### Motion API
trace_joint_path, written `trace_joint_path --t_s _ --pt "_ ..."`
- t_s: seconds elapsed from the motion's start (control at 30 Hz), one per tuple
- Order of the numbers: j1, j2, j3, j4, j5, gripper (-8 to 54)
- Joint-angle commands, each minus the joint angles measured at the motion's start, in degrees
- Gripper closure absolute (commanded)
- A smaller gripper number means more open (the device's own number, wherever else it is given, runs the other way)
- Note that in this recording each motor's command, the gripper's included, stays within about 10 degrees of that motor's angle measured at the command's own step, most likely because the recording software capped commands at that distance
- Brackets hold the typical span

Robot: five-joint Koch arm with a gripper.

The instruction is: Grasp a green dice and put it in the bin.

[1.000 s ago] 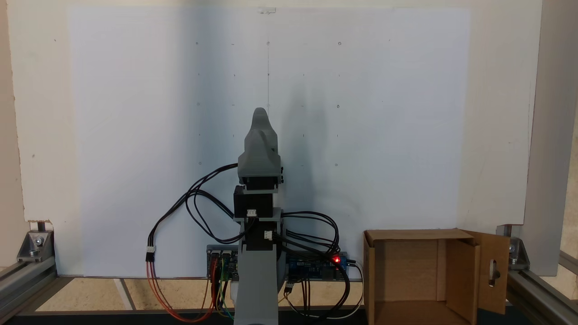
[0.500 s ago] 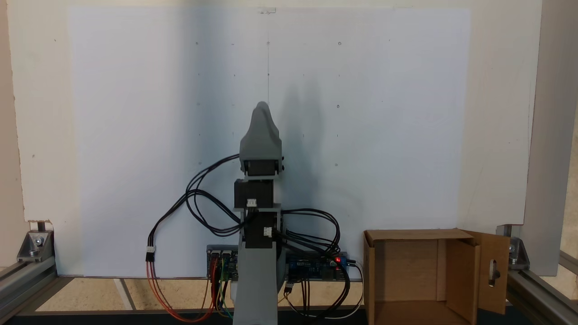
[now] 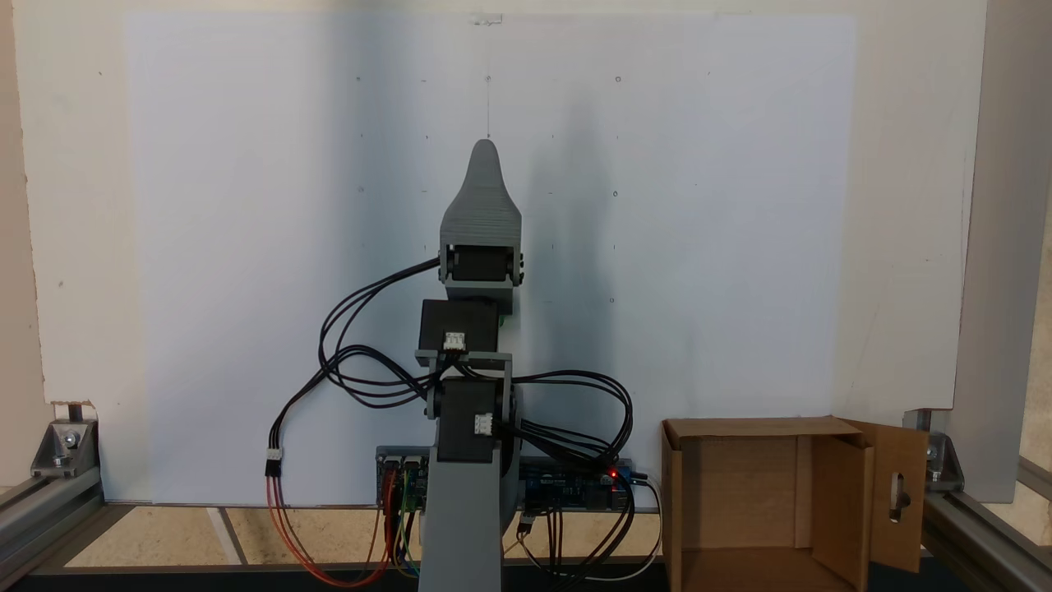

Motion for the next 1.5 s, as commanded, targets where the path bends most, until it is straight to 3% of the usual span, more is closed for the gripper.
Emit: trace_joint_path --t_s 0.0,0.3,0.6,1.47 --pt "0.26 6.06 -7.21 8.95 2.99 2.3" --pt "-0.18 5.98 -24.52 46.04 3.78 2.3" --pt "-0.18 5.27 -30.76 75.67 3.78 2.2" --pt "-4.75 5.27 -18.72 74.18 3.87 -1.1"
